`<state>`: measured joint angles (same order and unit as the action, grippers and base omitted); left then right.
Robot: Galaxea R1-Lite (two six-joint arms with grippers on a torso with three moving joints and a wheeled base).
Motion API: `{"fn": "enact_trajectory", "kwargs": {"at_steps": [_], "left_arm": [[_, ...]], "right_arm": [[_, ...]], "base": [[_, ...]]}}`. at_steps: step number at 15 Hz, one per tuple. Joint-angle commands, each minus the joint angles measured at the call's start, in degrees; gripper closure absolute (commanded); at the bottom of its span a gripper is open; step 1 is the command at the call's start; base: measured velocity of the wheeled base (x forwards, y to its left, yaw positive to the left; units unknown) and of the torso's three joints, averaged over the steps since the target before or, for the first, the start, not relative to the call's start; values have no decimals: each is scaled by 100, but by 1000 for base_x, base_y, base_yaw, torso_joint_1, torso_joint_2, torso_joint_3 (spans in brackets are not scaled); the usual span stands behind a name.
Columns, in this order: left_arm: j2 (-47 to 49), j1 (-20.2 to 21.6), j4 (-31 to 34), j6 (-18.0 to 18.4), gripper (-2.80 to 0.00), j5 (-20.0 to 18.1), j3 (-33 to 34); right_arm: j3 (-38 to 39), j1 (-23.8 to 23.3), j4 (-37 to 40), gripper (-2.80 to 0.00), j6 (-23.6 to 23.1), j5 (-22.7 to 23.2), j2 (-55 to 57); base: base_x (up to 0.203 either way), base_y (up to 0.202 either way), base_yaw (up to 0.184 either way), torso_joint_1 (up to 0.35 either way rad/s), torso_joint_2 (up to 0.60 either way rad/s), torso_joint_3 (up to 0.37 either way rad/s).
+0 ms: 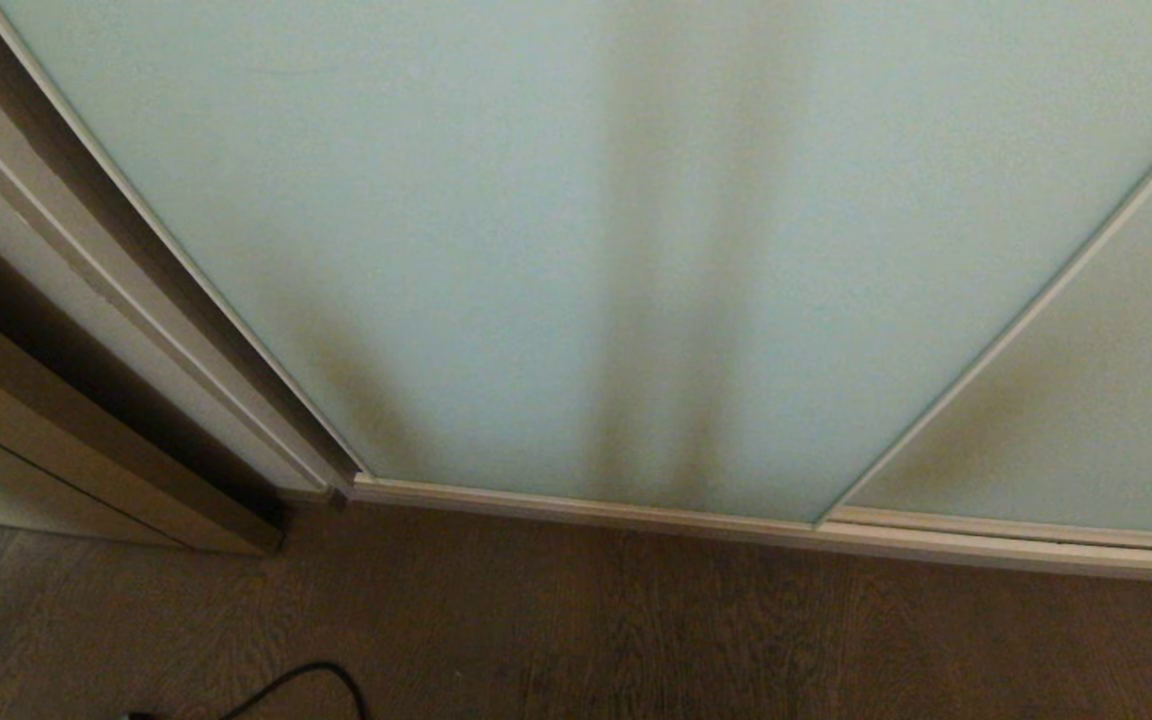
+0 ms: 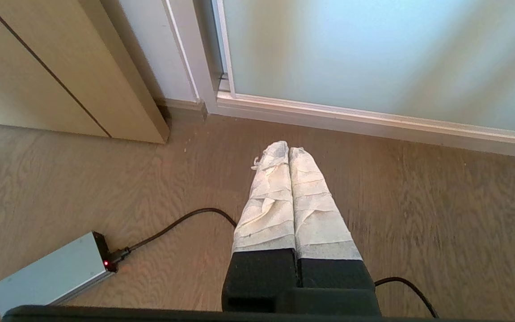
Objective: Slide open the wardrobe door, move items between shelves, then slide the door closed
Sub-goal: Open the door
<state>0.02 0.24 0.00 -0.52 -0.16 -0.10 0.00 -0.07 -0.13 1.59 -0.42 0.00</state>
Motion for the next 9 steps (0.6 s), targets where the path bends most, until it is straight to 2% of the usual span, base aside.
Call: {"fn": "enact_trajectory", "kwargs": {"at_steps": [1,9], "left_arm": [[-2,2,0,-1,0,-2,1],[3,2,-8,35,0,6,1]], "right_arm": [[9,-1,-4,0,-1,-2,0],[9,-1,-4,0,-1,-2,0]], "base": [[0,0,0,0,0,0],[0,0,0,0,0,0]]}}
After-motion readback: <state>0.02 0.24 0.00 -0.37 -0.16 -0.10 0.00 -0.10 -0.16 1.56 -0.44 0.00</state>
